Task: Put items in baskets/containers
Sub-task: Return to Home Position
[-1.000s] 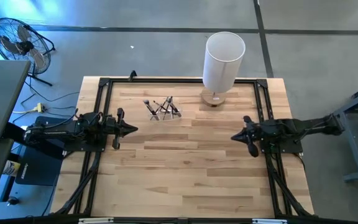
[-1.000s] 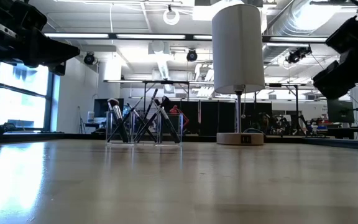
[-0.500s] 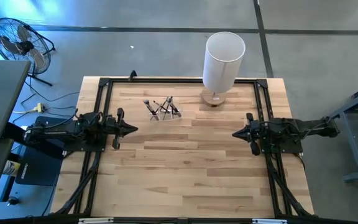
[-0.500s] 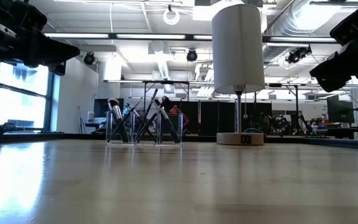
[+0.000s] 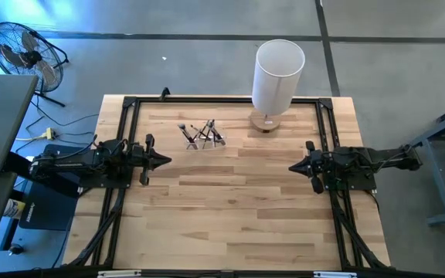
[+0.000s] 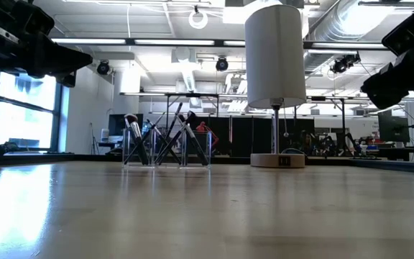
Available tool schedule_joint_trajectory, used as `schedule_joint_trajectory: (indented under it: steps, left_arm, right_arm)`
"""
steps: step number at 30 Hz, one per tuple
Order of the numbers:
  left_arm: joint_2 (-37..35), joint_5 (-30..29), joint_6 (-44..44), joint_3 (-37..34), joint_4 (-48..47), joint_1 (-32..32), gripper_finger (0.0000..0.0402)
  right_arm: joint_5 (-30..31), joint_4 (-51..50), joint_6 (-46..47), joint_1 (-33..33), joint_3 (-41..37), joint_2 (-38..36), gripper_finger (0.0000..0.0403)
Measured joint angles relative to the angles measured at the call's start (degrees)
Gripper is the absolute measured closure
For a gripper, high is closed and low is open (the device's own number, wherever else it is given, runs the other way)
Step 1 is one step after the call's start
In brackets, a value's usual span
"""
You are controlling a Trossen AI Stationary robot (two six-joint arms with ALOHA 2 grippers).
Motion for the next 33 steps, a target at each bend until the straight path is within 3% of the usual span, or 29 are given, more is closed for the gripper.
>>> schedule_joint_trajectory:
  steps: [33]
  left_arm:
    - [0.0, 0.2, 0.0, 0.0, 0.0, 0.0, 0.0401]
  right_arm:
    - [0.1, 1.7, 0.1, 0.0, 0.0, 0.0, 0.0396]
